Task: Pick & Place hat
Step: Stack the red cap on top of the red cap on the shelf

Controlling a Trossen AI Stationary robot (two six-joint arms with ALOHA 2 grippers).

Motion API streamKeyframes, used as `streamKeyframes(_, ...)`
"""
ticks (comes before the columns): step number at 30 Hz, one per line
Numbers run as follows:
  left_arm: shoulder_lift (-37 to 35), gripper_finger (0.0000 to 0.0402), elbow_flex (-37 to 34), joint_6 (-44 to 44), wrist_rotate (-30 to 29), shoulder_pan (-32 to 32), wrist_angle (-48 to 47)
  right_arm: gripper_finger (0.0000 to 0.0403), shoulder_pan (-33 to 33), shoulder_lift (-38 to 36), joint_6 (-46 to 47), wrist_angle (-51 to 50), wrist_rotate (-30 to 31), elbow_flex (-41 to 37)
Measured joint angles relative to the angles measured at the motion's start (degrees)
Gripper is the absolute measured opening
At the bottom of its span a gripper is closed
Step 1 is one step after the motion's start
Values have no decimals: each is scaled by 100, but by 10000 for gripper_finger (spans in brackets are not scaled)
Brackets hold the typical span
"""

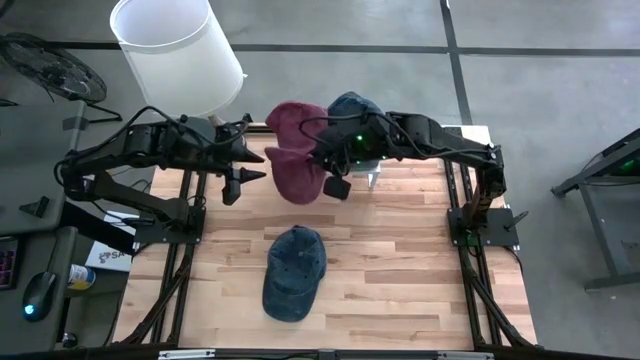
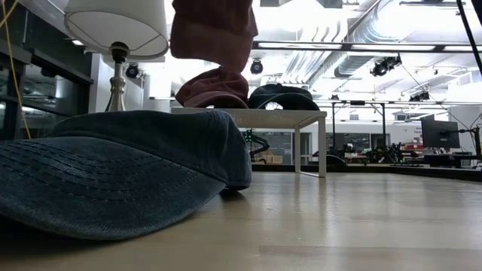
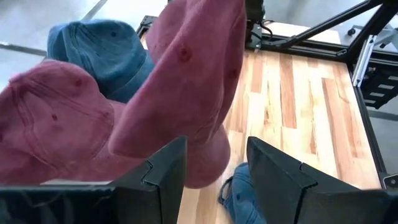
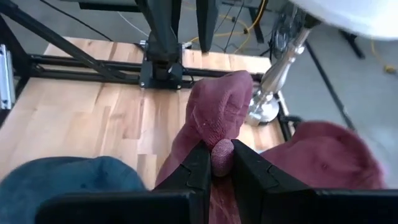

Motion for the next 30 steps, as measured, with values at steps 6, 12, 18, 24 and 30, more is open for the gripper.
streamKeyframes(6,139,167,0,-308,1,-1,4,35,-224,-2,-673,102,-161,0)
streamKeyframes(12,143,167,0,-621,-26,-1,106,35,-642,-2,-1125,93,-494,0)
streamKeyframes(18,143,167,0,-714,-94,-1,285,35,-1016,-2,-1478,121,-900,0)
streamKeyframes(24,142,167,0,-900,-178,-1,374,35,-1334,18,-1744,144,-1278,0)
streamKeyframes(30,140,167,0,-1047,-195,-1,369,35,-1583,122,-1919,185,-1627,0)
